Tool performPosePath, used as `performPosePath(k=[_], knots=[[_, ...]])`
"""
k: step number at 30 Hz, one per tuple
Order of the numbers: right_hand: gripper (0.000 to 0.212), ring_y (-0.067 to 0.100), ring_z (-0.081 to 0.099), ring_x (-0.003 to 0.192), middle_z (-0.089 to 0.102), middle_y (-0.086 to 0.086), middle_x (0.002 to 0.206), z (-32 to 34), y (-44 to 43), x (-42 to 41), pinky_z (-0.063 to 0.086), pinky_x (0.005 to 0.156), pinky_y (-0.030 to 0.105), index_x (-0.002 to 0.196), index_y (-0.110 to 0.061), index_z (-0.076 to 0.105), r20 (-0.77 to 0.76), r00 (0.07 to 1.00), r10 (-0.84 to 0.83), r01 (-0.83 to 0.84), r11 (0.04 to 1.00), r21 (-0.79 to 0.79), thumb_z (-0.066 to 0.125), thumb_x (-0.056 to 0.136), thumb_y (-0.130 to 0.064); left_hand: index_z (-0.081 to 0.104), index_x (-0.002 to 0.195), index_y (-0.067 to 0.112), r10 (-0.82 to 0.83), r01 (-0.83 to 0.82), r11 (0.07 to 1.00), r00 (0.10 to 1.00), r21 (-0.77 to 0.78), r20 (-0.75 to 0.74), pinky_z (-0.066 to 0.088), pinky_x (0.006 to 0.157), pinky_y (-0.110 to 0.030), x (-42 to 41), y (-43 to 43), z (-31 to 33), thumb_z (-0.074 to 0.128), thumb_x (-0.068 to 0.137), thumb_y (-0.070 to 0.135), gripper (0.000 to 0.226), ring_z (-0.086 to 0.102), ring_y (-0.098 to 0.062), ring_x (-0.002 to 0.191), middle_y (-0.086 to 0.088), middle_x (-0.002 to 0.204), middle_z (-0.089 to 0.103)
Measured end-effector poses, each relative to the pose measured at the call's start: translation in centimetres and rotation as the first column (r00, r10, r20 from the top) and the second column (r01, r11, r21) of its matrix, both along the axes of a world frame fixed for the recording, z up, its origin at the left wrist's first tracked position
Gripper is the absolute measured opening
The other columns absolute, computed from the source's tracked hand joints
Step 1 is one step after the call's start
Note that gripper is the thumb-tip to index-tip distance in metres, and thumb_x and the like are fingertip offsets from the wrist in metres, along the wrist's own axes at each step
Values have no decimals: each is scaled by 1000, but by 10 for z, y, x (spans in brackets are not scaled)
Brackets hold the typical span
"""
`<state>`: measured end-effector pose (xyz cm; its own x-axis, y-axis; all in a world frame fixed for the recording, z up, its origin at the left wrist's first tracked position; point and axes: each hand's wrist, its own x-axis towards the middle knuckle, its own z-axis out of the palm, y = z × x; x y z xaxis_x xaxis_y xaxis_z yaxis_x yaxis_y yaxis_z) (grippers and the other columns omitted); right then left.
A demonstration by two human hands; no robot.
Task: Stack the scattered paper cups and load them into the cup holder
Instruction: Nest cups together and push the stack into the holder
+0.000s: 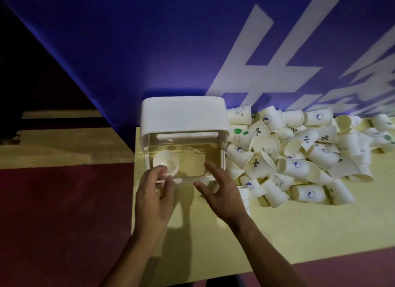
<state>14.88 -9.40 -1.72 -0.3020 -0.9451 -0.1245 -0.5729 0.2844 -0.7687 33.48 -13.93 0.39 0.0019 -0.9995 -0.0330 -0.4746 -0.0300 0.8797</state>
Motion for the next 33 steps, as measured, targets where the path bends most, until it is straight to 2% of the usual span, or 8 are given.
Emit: performPosePath(k=[4, 9, 13, 16, 19, 23, 29, 33], knots=[[52, -3, 58, 117, 63, -20, 127, -1, 53, -41, 49, 102, 26, 135, -30, 63, 10, 980, -201, 200, 978, 65, 77, 88, -48, 66, 117, 27, -269, 263, 954, 963, 143, 21, 53, 85, -25, -44, 35, -9, 65, 96, 29, 21, 65, -6, 104, 14, 114, 66], [63, 10, 61, 113, 63, -12, 124, -23, 107, -79, 51, 92, 29, 136, -22, 59, 25, 930, -368, 359, 919, 163, 77, 85, -53, 50, 144, 24, -438, 348, 867, 874, 356, 213, 45, 89, -27, -104, 58, -51, 70, 89, 46, 62, 55, -16, 123, 4, 137, 54], [88, 19, 56, 120, 57, 1, 137, -50, 132, -96, 51, 97, 38, 146, -16, 49, 55, 908, -415, 373, 862, 345, 82, 76, -58, 41, 150, 20, -316, 162, 854, 916, 495, 246, 51, 97, -43, -141, 66, -84, 71, 83, 55, 81, 53, -26, 126, -4, 142, 49], [105, 25, 48, 134, 48, 10, 148, -69, 139, -102, 47, 106, 43, 151, -10, 42, 81, 924, -374, 295, 831, 472, 80, 72, -67, 55, 131, 14, -228, 57, 858, 933, 511, 278, 57, 86, -49, -152, 66, -104, 67, 75, 61, 75, 60, -31, 109, -10, 123, 59], [101, 29, 49, 129, 52, 14, 141, -79, 135, -101, 44, 106, 42, 145, -6, 48, 73, 939, -337, 252, 815, 522, 80, 72, -68, 63, 118, 11, -183, 13, 869, 937, 494, 297, 56, 84, -47, -156, 69, -115, 70, 72, 60, 67, 63, -32, 102, -10, 110, 66], [108, 29, 55, 114, 58, 10, 122, -91, 126, -96, 48, 99, 44, 128, -10, 61, 39, 956, -289, 222, 809, 545, 61, 53, -88, 59, 127, 14, -97, -40, 871, 963, 490, 250, 47, 64, -29, -159, 75, -106, 81, 76, 43, 62, 62, -23, 94, -5, 114, 63], [83, 26, 64, 94, 67, 5, 96, -111, 121, -90, 55, 83, 45, 103, -13, 69, 73, 932, -355, 273, 820, 503, 67, 60, -84, 57, 132, 23, -22, -56, 887, 987, 458, 162, 41, 81, -27, -142, 89, -96, 87, 75, 38, 66, 54, -17, 100, -3, 121, 52], [51, 10, 62, 83, 65, -4, 98, -78, 122, -85, 47, 61, 23, 106, -15, 59, 149, 898, -413, 302, 828, 472, 83, 77, -50, 54, 123, 30, 15, -49, 919, 996, 392, 88, 53, 84, -34, -119, 98, -83, 89, 69, 43, 66, 62, -18, 107, 4, 119, 61]])
